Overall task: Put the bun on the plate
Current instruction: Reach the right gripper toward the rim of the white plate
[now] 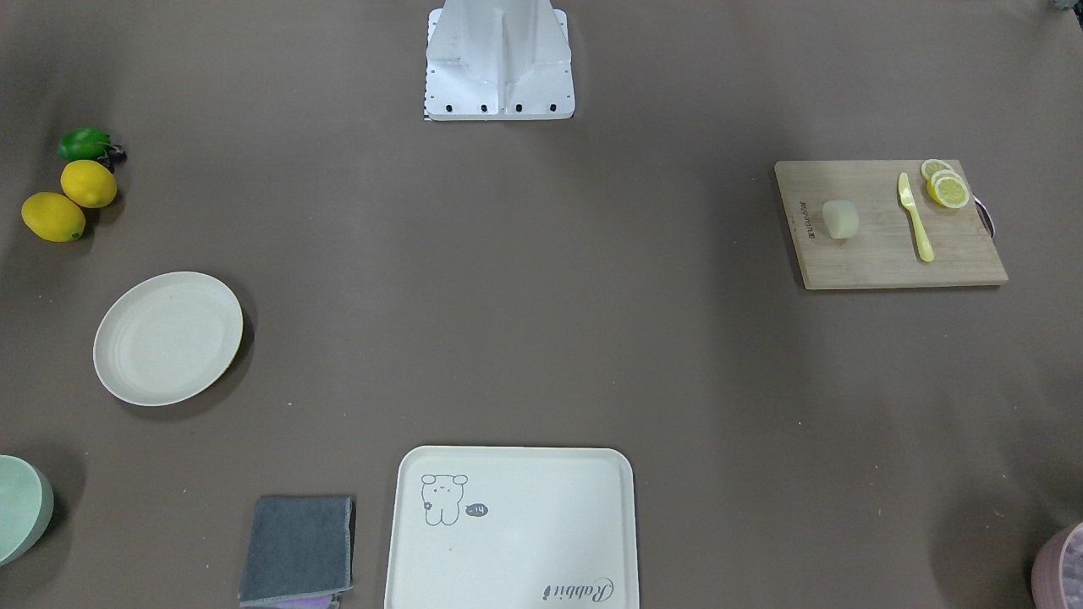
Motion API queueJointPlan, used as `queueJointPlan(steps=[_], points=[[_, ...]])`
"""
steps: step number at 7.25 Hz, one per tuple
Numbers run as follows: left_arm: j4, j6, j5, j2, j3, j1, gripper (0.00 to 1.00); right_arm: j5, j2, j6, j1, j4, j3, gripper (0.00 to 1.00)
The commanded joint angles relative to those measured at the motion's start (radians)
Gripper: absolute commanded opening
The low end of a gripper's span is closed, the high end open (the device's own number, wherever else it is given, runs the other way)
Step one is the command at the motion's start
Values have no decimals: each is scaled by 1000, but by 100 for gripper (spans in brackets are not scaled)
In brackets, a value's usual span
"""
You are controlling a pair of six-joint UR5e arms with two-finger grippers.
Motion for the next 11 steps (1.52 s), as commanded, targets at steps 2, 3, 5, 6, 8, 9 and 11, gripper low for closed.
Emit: queueJointPlan(steps=[2,3,5,6,8,9,11], points=[[-106,-2,2,-13,-86,-2,97,-5,-9,2,0,239,-16,100],[-186,-13,20,-77,-36,-3,98,-3,-8,27,0,312,-17,100],[-222,-21,13,-73,-72,-3,97,-3,23,134,0,322,24,100],[-240,-24,10,-73,-74,-3,98,-5,23,151,0,352,27,100],[-286,-83,-39,-81,-92,-2,98,18,26,227,-4,408,33,100],[-321,-94,-39,-81,-90,30,98,40,27,351,-59,472,33,100],[-329,-135,-39,-75,-86,69,98,-9,85,603,-226,553,13,100]])
